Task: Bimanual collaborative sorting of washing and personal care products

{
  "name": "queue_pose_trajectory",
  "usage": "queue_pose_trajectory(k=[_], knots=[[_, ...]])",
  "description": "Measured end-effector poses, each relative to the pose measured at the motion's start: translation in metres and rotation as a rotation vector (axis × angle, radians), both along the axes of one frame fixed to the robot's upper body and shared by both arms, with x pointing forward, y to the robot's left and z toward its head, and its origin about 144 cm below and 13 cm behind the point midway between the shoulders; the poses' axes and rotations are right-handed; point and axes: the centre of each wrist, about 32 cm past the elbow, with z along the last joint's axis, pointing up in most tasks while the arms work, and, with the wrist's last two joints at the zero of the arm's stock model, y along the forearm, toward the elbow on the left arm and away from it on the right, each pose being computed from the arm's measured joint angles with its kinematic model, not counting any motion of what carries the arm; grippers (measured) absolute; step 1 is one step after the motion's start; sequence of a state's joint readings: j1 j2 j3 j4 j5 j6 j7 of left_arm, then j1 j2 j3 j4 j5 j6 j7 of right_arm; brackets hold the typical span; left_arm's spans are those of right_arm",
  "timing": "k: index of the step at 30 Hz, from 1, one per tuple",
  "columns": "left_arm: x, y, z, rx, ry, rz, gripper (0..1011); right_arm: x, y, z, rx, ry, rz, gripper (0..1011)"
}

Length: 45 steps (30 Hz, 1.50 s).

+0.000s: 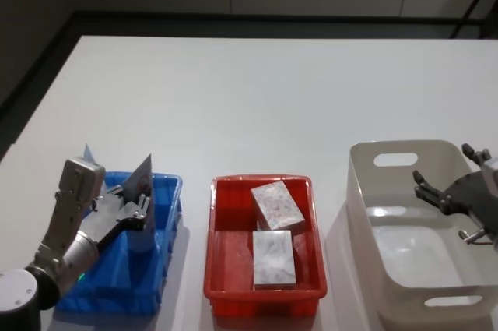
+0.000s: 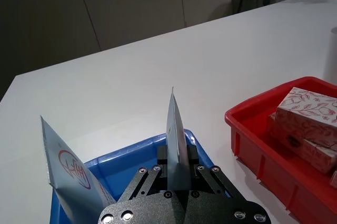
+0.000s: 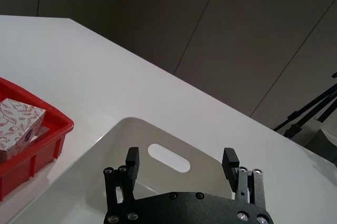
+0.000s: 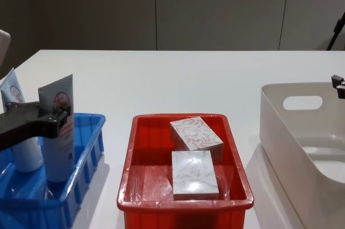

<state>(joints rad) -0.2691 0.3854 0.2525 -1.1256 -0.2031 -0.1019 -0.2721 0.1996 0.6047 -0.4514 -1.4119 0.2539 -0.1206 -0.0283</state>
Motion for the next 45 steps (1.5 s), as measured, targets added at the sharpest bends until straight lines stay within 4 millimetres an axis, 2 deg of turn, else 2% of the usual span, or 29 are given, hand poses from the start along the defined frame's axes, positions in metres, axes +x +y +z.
queue_pose_trajectory(k=[10, 26, 32, 45], knots=[[-0.003, 0.005, 0.007, 0.002, -0.02, -0.02, 205, 0.0, 0.0, 0.0, 0.0, 0.0, 0.0, 1001], [-0.007, 0.029, 0.034, 0.0, -0.074, -0.05, 205, 0.0, 0.0, 0.0, 0.0, 0.0, 0.0, 1001], [-0.013, 0.039, 0.046, -0.01, -0.095, -0.06, 205, 0.0, 0.0, 0.0, 0.0, 0.0, 0.0, 1001], [-0.03, 0.063, 0.059, -0.001, -0.104, -0.053, 205, 0.0, 0.0, 0.0, 0.0, 0.0, 0.0, 1001]])
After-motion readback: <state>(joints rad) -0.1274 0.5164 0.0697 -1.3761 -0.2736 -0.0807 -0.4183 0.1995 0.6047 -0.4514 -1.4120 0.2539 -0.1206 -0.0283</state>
